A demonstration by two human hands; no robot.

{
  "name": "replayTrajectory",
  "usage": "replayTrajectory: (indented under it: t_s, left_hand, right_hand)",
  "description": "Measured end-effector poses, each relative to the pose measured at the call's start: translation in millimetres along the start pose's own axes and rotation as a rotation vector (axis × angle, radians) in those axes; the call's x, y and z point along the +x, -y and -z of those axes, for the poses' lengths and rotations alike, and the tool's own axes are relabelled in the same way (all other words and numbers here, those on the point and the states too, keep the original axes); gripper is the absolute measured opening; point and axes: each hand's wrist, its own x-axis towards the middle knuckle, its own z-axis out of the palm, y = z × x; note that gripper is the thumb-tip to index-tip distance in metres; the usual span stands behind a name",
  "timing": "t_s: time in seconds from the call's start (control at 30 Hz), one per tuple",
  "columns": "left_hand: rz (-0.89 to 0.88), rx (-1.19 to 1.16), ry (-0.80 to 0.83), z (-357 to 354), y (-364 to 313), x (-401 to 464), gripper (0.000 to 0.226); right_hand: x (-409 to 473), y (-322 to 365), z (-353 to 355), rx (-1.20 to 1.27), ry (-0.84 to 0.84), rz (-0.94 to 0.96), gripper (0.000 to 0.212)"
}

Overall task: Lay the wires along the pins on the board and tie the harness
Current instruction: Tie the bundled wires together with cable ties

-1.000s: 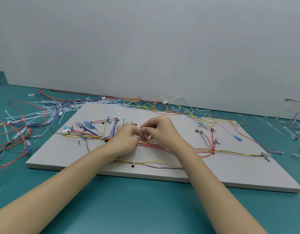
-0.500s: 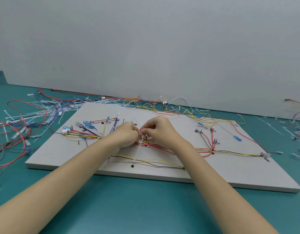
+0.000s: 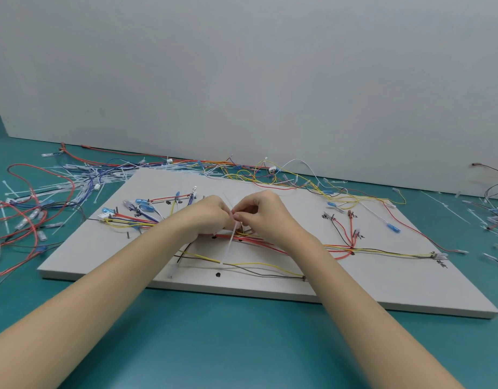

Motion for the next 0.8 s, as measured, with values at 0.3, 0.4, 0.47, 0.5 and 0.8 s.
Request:
replayTrajectory:
  t_s: [0.3, 0.4, 0.47, 0.5, 0.8]
  left_hand:
    - [0.004, 0.037, 0.052, 5.6, -3.1, -2.3, 0.016]
    - [-0.005, 0.054, 0.047, 6.0, -4.0, -4.2, 0.031]
    - [-0.001, 0.058, 0.051, 6.1, -3.5, -4.7, 0.036]
    - [0.003, 0.056, 0.059, 6.4, -3.1, -4.5, 0.036]
    - [0.023, -0.010, 0.098, 9.5, 1.3, 1.6, 0.019]
  right_hand:
    - [-3.7, -7.6, 2.7, -0.017, 0.020, -0.040, 0.008]
    - [-4.1, -5.5, 4.6, 0.014, 0.040, -0.053, 0.017]
    - [-3.2, -2.2, 5.1, 0.005, 0.048, -0.035, 0.017]
    - [-1.9, -0.6, 5.4, -0.008, 0.047, -0.024, 0.015]
    - [4.7, 6.1, 6.5, -0.120, 0.096, -0.024, 0.013]
